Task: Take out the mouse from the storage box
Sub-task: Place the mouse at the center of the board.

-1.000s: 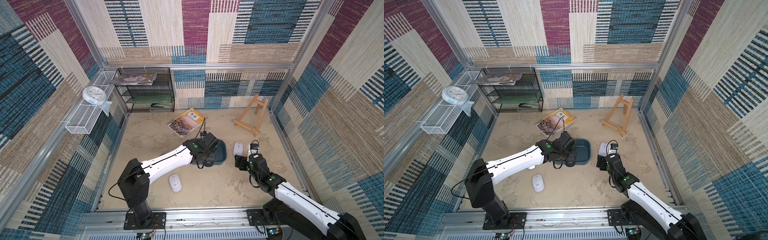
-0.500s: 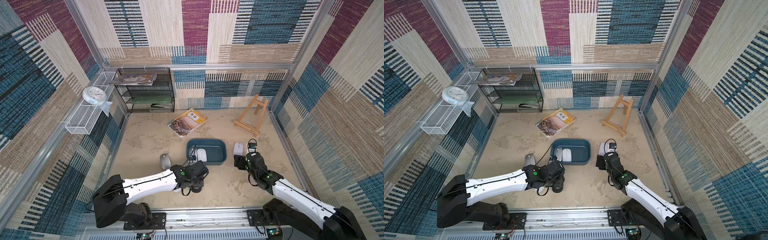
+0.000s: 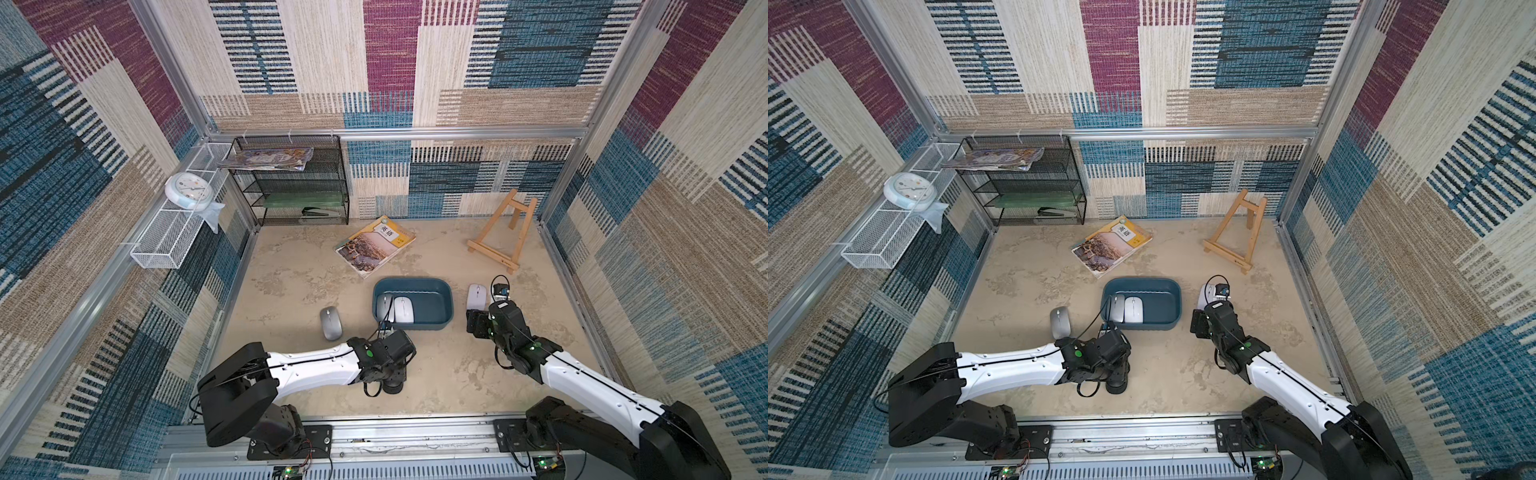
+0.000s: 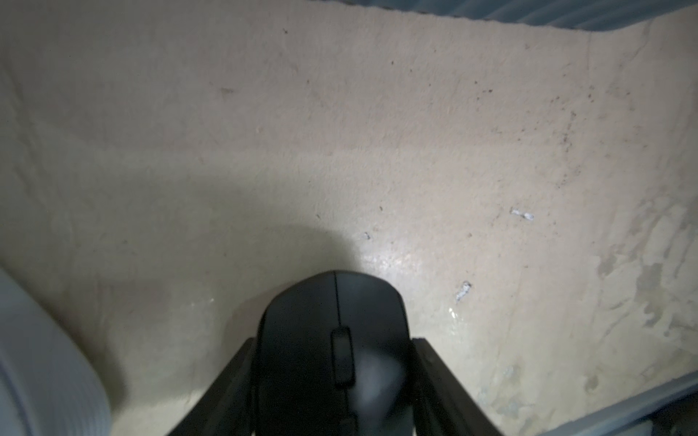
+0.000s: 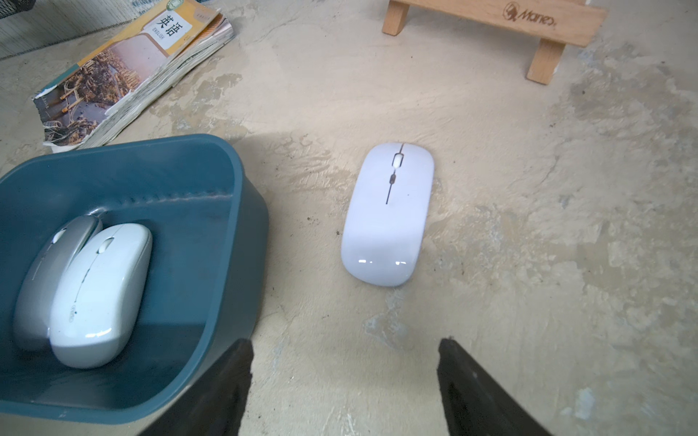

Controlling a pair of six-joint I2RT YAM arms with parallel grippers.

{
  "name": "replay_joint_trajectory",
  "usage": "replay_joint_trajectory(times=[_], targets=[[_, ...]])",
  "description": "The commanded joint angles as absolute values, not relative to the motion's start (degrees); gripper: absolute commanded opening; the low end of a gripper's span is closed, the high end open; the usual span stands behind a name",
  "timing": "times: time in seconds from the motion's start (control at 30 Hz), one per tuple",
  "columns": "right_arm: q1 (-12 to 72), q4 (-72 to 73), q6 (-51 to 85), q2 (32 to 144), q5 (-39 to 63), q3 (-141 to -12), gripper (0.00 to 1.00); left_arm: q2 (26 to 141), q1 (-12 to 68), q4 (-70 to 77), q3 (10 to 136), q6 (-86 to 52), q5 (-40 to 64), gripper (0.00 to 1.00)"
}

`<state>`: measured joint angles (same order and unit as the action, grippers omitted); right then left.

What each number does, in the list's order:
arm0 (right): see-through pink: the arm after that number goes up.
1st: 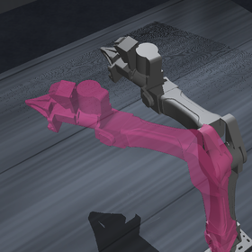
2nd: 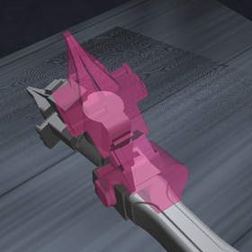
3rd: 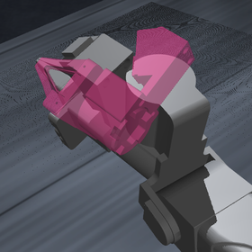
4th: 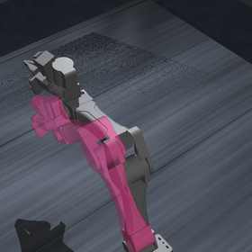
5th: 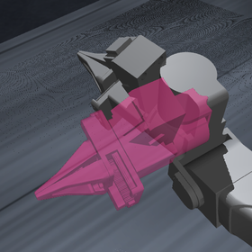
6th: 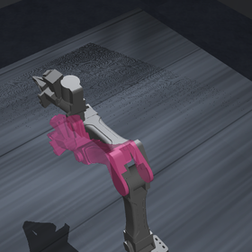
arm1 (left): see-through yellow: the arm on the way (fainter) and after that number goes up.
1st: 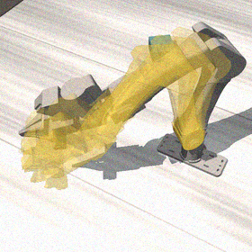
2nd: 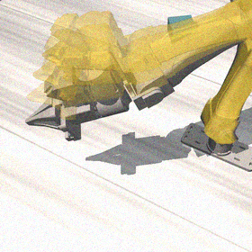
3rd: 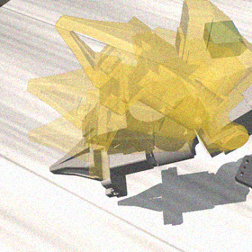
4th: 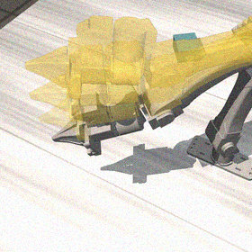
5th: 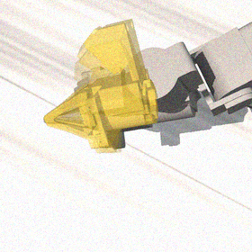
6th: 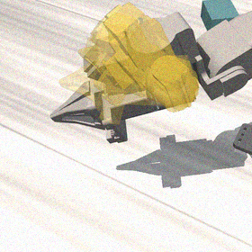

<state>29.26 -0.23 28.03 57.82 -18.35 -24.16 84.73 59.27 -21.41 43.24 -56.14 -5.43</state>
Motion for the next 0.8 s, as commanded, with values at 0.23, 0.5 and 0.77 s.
replay_joint_trajectory(times=[0.23,0.5,0.77], targets=[[29.3,-0.1,28.2,57.7,-18.5,-24.4,0.81,84.7,59.1,-19.7,43.8,-55.9,-5.6,0.72],[29.3,-0.1,28.3,57.9,-18.2,-24.6,0.81,70.8,59.1,-28.7,43.6,-51.4,-21.0,0.85],[29.3,-4.8,27.7,59.9,-19.3,-30.8,0.81,41.3,56.4,-38.8,37.6,-43.6,-44.1,0.95]])
